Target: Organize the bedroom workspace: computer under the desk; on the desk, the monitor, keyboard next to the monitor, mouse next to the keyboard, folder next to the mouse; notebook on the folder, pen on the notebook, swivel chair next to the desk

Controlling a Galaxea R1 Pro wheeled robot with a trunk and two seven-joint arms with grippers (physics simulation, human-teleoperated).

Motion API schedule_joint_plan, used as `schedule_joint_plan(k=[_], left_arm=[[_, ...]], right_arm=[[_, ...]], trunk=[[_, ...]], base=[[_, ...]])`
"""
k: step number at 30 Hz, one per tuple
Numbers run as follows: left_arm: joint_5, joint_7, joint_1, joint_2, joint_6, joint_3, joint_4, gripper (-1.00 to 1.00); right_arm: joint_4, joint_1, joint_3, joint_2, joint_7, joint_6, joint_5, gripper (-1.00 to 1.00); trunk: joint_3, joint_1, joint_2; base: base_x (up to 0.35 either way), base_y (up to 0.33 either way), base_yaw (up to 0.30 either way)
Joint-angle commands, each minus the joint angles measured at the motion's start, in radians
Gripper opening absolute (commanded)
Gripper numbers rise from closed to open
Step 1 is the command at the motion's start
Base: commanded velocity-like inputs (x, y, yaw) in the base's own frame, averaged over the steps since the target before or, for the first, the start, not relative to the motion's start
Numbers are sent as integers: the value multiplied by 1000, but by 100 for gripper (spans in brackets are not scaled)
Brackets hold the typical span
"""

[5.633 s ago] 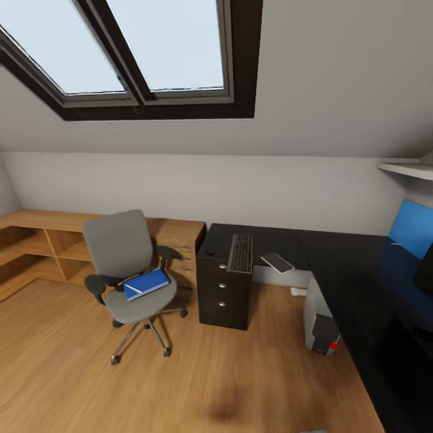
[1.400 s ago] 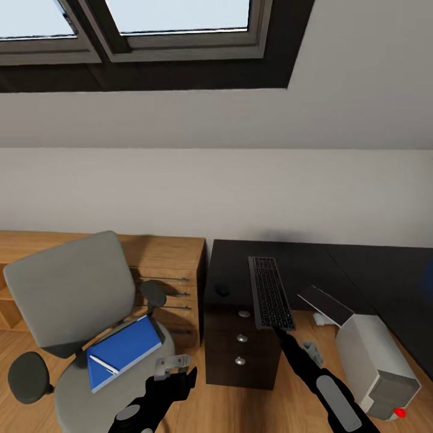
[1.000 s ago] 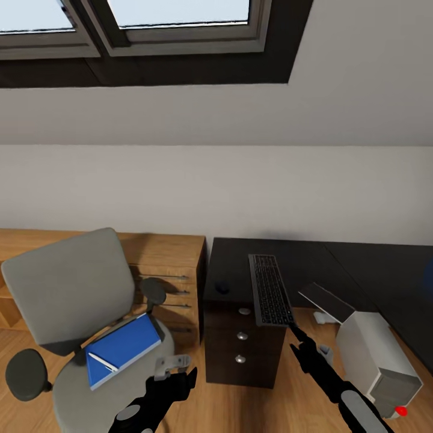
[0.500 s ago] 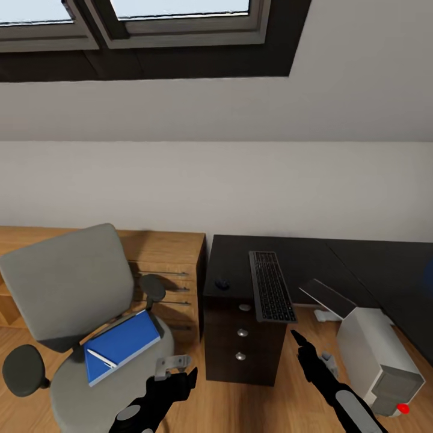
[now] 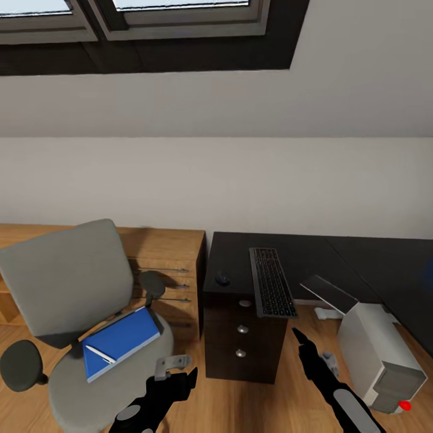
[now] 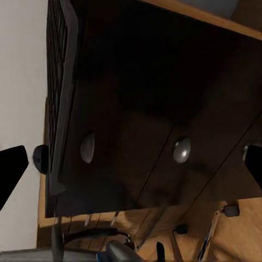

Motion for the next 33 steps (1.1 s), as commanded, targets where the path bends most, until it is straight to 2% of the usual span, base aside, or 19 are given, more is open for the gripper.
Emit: schedule_joint_plan(k=[1,2,6,11,21,28,33], left_arm=[[10,10,-1,1,1,-3,-1,100],[10,10,-1,1,1,-2,-1,100],[12,9,-1,2,2,-2,-1,100],[13,9,-1,2,3,-3,1,100],[12,6,-1,3,6,-3,4,100],[12,6,-1,4,6,-3,9,100],[12,4,-1,4,7,-4,11,100]], right_arm=[[-1,-1,3,-1,8,8,-14,100],[-8,-1,6,2,32,49,-32,100],[-12,-1,4,19,85,154,-43,100],[-21,-1,1,28,158,216,-47,100],[-23,-1,-10,30,182,223,-45,100],[-13,-1,-66,30,170,223,-43,100],[6,-1,-80,30,156,223,-43,100]], trunk=[[-1,0,-1],[-1,0,-1],[-1,0,-1],[-1,0,-1],[-1,0,-1],[-1,0,-1],[-1,0,-1]], base=[[0,0,0],[0,0,0],[0,0,0],[0,0,0],[63,0,0],[39,0,0],[171,0,0]])
